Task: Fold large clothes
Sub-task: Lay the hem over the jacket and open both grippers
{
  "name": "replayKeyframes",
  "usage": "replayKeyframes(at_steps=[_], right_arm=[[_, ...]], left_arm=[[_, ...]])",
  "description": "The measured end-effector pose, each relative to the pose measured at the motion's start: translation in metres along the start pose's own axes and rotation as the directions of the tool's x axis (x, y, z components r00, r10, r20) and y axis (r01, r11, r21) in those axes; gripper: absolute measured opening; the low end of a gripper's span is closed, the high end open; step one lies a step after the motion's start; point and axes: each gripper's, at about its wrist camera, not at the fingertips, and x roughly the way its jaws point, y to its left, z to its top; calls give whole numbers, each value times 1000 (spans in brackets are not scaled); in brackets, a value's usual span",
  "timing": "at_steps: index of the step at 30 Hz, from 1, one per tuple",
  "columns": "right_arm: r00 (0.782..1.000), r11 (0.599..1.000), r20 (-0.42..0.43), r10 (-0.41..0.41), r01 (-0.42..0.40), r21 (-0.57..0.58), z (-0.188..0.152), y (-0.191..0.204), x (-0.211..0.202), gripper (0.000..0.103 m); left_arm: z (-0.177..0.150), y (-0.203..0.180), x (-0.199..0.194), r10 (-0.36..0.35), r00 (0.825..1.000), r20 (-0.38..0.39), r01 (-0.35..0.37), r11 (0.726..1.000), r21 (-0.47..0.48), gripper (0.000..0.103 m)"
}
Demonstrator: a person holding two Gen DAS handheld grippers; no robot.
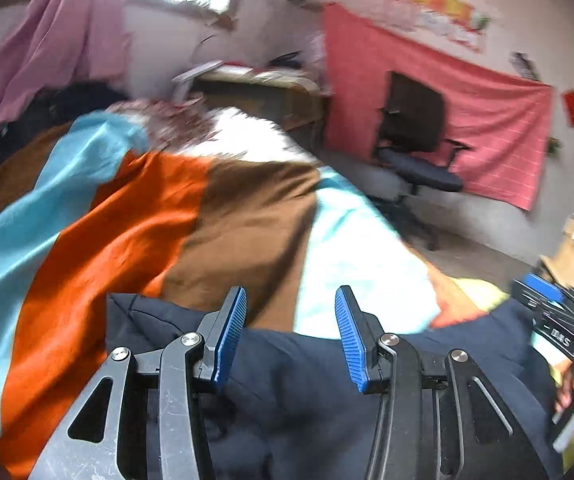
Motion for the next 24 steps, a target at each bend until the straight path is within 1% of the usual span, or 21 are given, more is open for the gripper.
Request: replayKeyframes(at_steps=[2,3,4,5,6,7,9,12,15,17,19,20,21,22,23,24], right_arm=[[996,997,-53,-74,73,-14,10,-2,30,39],[990,993,-76,-117,117,-8,9,-7,43,36],[986,990,-90,-139,140,0,7,-12,50,35],[977,983,-117,-179,182,15,1,-21,59,30],[971,978,-136,-199,205,35,-7,-31,63,24],[969,977,-143,-200,209,50,-13,-36,65,24],[971,976,-166,-172,190,106,-30,-49,68,22],[979,974,-159,-127,154,168,-42,-60,69,21],[980,968,-179,-90,128,217,-52,-68,74,21],[977,965,-201,-74,121,232,-54,-72,78,21],[978,968,-189,-85,126,217,-50,-66,71,21],[980,970,-177,-88,125,209,-46,-64,65,21],[984,972,-158,-83,115,204,-42,-61,56,24],[988,974,-140,-70,98,203,-38,-58,50,26],[994,978,-101,-36,55,200,-33,-51,35,26],[996,981,-85,-11,27,193,-31,-46,30,26]], left_arm=[[-6,21,18,43,998,-38,-46,997,-65,40],[-11,33,24,51,997,-54,-56,994,-93,40],[-19,45,29,33,997,-68,-42,991,-130,40],[-28,55,33,18,997,-77,-30,987,-156,39],[-35,58,35,11,996,-87,-26,986,-166,39],[-43,62,38,4,995,-100,-21,985,-171,39],[-53,64,40,4,995,-96,-20,985,-171,39],[-62,61,43,19,994,-104,-34,989,-146,38],[-61,56,41,32,993,-114,-47,990,-131,38],[-54,53,35,31,994,-102,-43,992,-121,38],[-45,48,25,-15,998,-66,7,994,-113,38],[-41,43,15,-55,998,-34,51,994,-100,38],[-39,35,6,-95,995,-10,94,992,-79,38],[-37,28,0,-124,992,0,123,991,-59,38],[-37,17,-7,-165,986,1,165,986,-27,38],[-37,9,-10,-195,981,-8,195,981,1,38]])
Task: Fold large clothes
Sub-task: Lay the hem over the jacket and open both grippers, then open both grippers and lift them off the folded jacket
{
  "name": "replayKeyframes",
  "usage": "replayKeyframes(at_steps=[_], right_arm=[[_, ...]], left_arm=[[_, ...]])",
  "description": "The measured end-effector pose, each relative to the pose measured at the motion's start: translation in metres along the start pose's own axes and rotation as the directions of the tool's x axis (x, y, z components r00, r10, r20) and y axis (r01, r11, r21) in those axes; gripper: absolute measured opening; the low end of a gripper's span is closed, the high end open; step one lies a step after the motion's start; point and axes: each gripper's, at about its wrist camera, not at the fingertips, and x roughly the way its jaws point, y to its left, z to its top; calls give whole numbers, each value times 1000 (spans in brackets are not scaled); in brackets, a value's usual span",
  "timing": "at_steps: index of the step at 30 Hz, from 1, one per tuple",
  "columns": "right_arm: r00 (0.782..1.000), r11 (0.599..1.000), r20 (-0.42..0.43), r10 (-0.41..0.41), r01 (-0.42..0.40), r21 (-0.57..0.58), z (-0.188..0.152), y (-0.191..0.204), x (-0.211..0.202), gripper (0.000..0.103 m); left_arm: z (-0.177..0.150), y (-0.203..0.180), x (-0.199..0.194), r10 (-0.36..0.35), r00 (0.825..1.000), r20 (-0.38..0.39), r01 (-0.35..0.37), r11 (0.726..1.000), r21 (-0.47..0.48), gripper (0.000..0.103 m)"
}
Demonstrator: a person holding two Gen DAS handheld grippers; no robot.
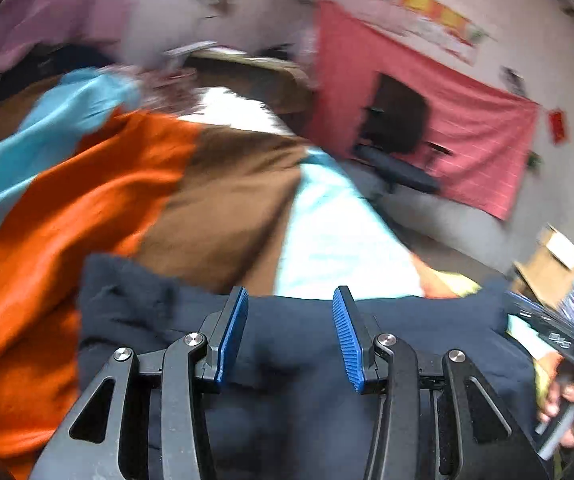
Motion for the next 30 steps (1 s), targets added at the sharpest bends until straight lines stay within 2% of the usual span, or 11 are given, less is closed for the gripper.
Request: replayKeyframes(at_steps=[1,4,6,8,11,15,20,30], right_arm=[[998,998,2,56,-56,-32,0,12,-9,26],[989,984,-28,148,-150,-100,-6,40,-20,26],[977,972,-70,201,-208,-111,-14,52,-23,26],[970,965,-105,217,-230,-130,-24,59,-22,26],[969,957,-153,193,-220,-186,-43,66,-20,26],[970,955,-175,168,-205,-217,-67,64,-13,29],[987,951,-100,125,-148,-270,-90,75,-3,30],[985,960,-119,129,-154,-232,-91,71,36,31]], left_arm=[[-3,-12,-2,-36,999,-14,36,999,38,38],[-14,-36,-2,-131,989,-68,137,985,105,38],[-25,-44,1,-148,982,-121,165,976,143,38],[-36,-45,7,-133,977,-169,161,973,165,38],[-54,-38,17,-106,972,-211,147,972,185,39],[-71,-36,23,-80,977,-197,123,968,218,40],[-84,-47,34,2,986,-168,50,950,307,40],[-85,-31,53,13,986,-166,39,951,306,40]])
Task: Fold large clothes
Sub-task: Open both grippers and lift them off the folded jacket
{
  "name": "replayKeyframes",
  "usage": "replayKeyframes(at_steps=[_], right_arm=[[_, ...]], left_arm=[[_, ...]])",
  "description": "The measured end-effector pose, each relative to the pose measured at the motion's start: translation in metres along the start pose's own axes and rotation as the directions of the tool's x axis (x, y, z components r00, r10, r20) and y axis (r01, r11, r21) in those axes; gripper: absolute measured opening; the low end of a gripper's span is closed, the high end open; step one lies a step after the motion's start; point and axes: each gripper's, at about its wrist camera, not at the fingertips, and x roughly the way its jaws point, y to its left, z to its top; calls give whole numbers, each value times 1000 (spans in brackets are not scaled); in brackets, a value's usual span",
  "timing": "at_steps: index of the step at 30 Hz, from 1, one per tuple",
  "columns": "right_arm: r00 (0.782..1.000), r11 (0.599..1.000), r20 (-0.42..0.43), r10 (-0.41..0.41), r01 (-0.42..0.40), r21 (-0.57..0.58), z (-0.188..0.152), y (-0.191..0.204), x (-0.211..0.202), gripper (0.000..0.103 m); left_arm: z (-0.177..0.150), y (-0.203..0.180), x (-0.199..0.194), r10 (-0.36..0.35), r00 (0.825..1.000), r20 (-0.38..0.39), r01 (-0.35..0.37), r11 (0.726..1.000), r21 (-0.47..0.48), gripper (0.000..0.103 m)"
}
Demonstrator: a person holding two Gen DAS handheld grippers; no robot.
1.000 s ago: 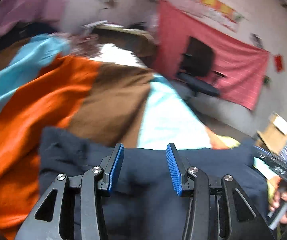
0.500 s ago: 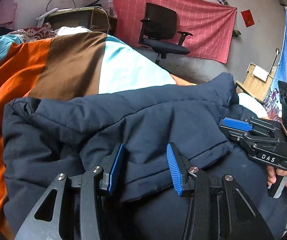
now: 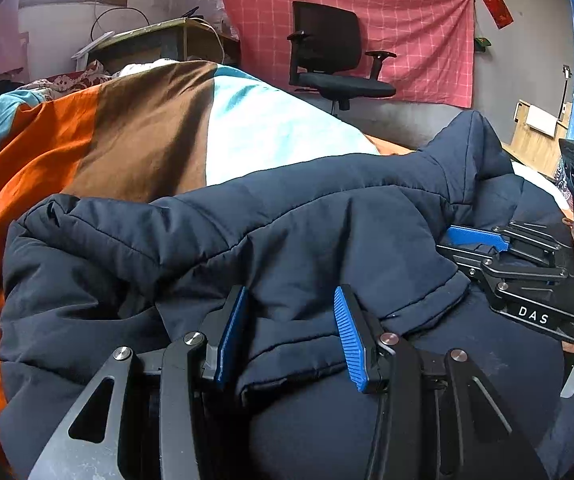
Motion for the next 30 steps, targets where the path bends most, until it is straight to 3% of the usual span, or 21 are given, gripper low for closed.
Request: replayKeyframes(at_steps=[7,10,13,14,17,18,20,24,30], right_arm=[[1000,1000,14,9,-9,13,-1,-3,-4,31],[999,1000,30,-26,26,-12,-2,2,-11,31],[997,997,37,-62,63,-35,-1,8,-16,35],[997,997,38,-73,74,-37,1,8,-19,40],[993,994,34,-113,112,10,4,2,-27,74],[993,994,33,-110,109,31,4,-2,-29,80],[997,993,26,-79,76,89,3,-12,-38,80],[994,993,46,-95,91,76,-2,-11,-61,82],[994,993,75,-75,67,101,-5,-12,-99,90]], left_arm=[[1,2,-11,-35,999,2,35,999,-24,44],[4,10,-19,-72,997,-23,69,992,-104,56],[6,16,-27,-71,997,-35,63,978,-201,60],[6,17,-30,-70,997,-36,60,970,-234,60],[7,18,-40,-53,998,-44,38,953,-302,66],[8,17,-42,-47,998,-51,28,948,-316,68],[8,13,-48,-39,997,-67,15,945,-328,71],[8,4,-65,-16,997,-72,-8,948,-318,80],[8,-18,-106,30,1000,-8,-31,953,-300,91]])
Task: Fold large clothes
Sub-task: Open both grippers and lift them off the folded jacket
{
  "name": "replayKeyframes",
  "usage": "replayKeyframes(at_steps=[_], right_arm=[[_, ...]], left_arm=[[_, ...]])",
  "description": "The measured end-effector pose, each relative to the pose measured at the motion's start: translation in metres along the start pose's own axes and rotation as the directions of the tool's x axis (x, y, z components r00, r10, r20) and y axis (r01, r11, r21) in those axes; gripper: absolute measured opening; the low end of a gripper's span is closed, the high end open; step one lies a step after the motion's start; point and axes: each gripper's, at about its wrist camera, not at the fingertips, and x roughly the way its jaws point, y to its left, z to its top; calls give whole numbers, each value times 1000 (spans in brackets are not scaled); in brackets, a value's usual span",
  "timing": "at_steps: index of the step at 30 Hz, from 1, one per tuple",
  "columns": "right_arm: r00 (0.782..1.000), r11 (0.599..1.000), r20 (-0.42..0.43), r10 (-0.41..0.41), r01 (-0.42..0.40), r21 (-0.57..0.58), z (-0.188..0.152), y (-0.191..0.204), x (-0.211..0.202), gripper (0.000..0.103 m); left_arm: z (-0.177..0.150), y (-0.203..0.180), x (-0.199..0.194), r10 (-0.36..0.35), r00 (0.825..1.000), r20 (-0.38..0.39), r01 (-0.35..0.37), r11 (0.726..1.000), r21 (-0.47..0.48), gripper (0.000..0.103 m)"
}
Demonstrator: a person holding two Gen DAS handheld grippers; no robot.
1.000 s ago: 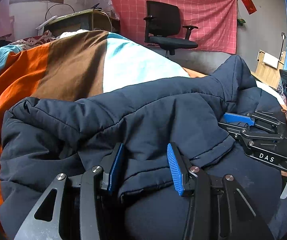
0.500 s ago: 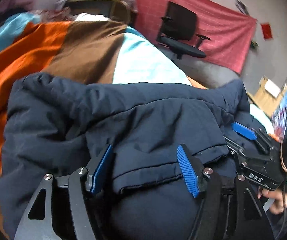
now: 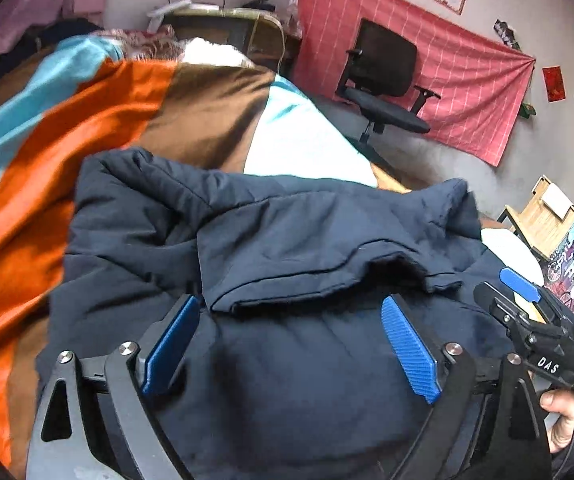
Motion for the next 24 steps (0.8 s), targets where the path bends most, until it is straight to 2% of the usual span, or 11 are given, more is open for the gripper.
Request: replayKeyframes(at_steps=[2,7,15,21,24], right_arm=[[1000,1000,6,5,-5,28,2,-3,-10,92],[999,998,39,15,-18,64,7,-7,-41,97],[995,997,71,64,-67,47,7,0,-92,103],[996,999,72,46,-47,9,-4,9,-132,103],[995,998,80,63,-63,-1,-15,13,-157,103]], left_arm=[[-1,-7,-12,9,1000,28,-9,1000,14,95],[-8,-25,-37,2,999,52,-5,999,46,97],[-27,-50,-85,20,993,113,-30,996,88,97],[-50,-60,-129,46,989,141,-64,989,130,97],[-61,-65,-151,56,987,153,-76,989,130,97]])
